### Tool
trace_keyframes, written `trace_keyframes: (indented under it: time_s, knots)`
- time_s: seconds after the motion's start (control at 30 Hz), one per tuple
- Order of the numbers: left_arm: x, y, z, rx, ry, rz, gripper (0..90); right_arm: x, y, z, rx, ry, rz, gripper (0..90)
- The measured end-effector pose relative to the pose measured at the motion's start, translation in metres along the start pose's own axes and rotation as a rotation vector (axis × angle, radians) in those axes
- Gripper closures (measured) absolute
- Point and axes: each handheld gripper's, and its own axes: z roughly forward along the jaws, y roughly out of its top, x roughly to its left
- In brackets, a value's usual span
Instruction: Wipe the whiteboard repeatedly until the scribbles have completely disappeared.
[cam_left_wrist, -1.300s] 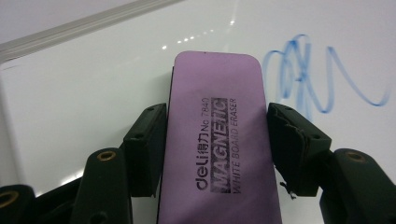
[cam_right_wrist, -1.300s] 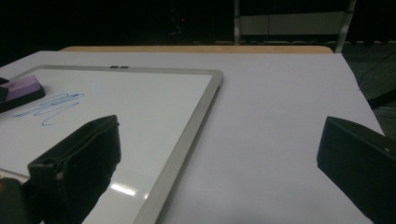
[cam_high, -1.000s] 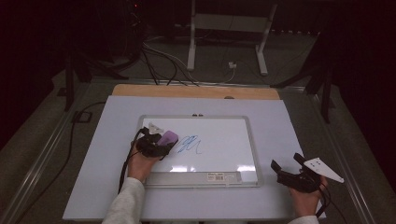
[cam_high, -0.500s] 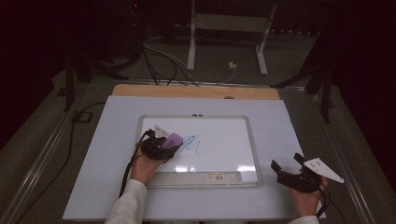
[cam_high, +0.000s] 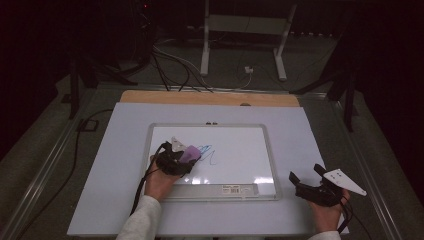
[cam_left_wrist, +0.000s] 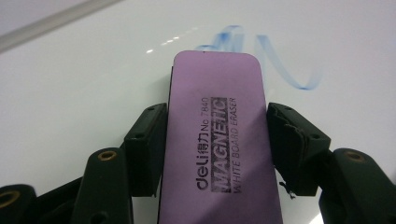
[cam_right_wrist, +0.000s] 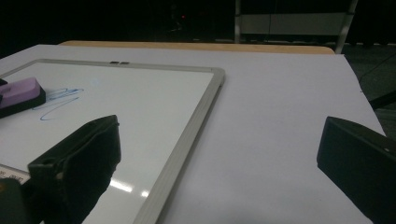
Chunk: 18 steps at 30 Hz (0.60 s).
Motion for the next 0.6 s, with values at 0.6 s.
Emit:
trace_keyframes:
  time_s: [0.6]
  knots:
    - [-0.003,0.007,0.004,0.018,0.069,-0.029,42.2,0.001,0.000,0.001,0.006,-0.002,-0.006,0.0]
